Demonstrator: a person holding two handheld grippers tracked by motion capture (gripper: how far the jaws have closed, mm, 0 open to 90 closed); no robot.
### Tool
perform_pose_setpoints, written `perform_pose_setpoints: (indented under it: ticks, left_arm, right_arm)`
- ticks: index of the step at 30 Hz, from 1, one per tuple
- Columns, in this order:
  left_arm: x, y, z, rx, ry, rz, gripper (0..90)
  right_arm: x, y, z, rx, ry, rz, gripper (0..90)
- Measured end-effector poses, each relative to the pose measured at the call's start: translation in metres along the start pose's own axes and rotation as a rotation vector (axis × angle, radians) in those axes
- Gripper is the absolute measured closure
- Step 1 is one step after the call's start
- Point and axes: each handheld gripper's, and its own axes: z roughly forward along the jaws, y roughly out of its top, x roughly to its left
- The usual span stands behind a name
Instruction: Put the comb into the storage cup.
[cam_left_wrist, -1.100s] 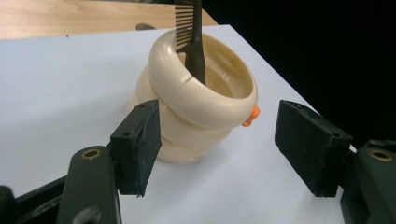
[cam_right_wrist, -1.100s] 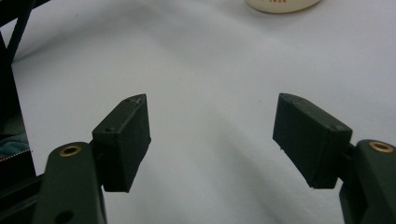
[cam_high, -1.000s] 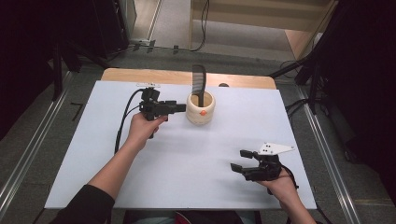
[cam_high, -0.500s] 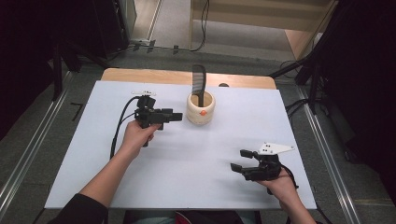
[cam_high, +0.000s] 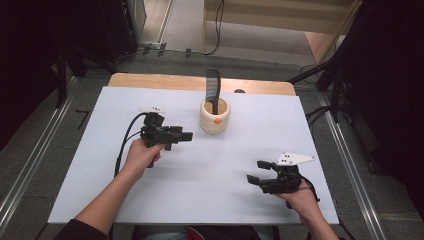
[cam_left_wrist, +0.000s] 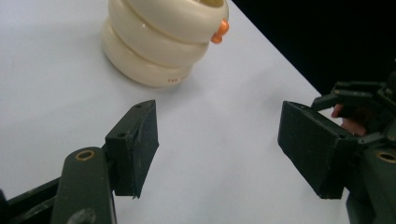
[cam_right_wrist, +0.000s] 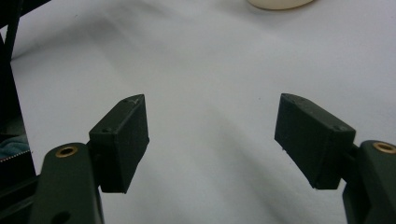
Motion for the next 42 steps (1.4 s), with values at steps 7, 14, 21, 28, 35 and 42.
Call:
perform_pose_setpoints:
  ticks: [7,14,21,28,35,42]
  left_arm:
    - [-0.011,-0.012,-0.006,0.022,0.008,0.054,29.7]
    - [-0.016,-0.022,-0.012,0.038,0.006,0.068,29.6]
    - [-0.02,-0.031,-0.016,0.054,0.012,0.087,29.6]
    - [-0.025,-0.039,-0.02,0.066,0.017,0.111,29.6]
    - [-0.025,-0.048,-0.026,0.073,0.026,0.119,29.6]
    - [-0.025,-0.056,-0.034,0.076,0.024,0.117,29.6]
  right_arm:
    - [0.0,0.0,0.0,0.003,0.0,0.0,24.1]
    - [0.0,0.0,0.0,0.007,0.004,0.002,24.1]
    - [0.0,0.0,0.0,0.007,0.002,0.004,24.2]
    - [-0.001,0.0,0.0,0.007,0.002,0.008,24.1]
    - [-0.002,-0.001,0.0,0.012,0.008,0.007,24.1]
    - [-0.002,-0.001,0.0,0.014,0.008,0.007,24.0]
